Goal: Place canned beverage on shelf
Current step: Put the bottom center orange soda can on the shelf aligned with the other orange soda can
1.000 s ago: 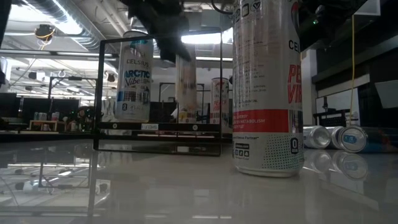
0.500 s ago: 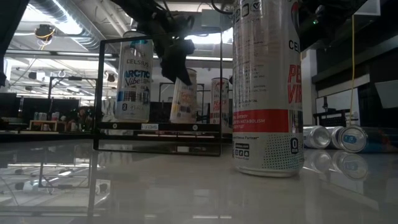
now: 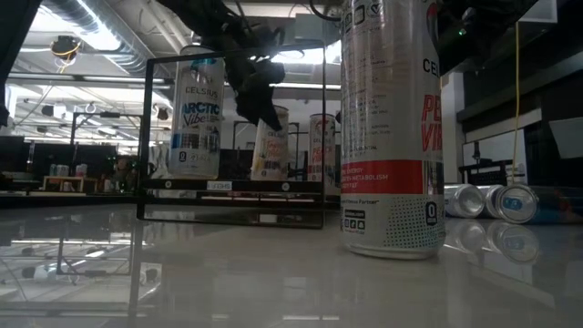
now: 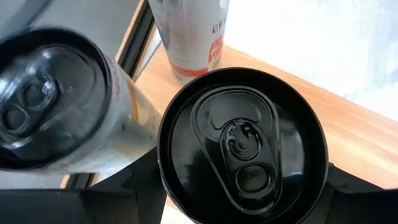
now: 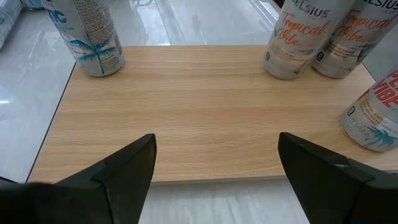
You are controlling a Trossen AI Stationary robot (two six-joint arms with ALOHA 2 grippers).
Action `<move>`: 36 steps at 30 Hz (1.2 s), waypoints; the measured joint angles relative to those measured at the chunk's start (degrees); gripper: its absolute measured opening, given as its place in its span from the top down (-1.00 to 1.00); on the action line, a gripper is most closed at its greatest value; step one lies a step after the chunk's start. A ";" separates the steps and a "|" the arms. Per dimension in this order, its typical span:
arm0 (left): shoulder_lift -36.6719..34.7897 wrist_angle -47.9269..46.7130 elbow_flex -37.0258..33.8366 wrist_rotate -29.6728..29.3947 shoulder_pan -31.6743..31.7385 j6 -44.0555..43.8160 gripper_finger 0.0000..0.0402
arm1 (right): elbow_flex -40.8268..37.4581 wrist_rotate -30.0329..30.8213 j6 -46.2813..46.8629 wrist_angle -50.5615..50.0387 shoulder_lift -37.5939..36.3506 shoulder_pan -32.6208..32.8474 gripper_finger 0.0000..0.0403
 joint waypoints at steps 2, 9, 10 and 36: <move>-0.04 -0.04 -0.16 0.02 0.00 0.00 -0.18 | 0.00 0.00 0.00 0.00 0.00 0.00 -0.65; -0.04 -0.40 -0.19 -1.98 -0.04 -0.05 -0.34 | 0.00 0.00 0.00 0.00 0.00 0.00 -0.65; -0.04 -0.44 -0.19 -2.13 -0.04 -0.05 -0.37 | 0.00 0.00 0.00 0.00 0.00 -0.01 -0.65; -0.23 -0.79 -0.45 -4.72 0.04 0.04 -0.52 | 0.00 0.00 0.00 0.00 0.00 -0.02 -0.65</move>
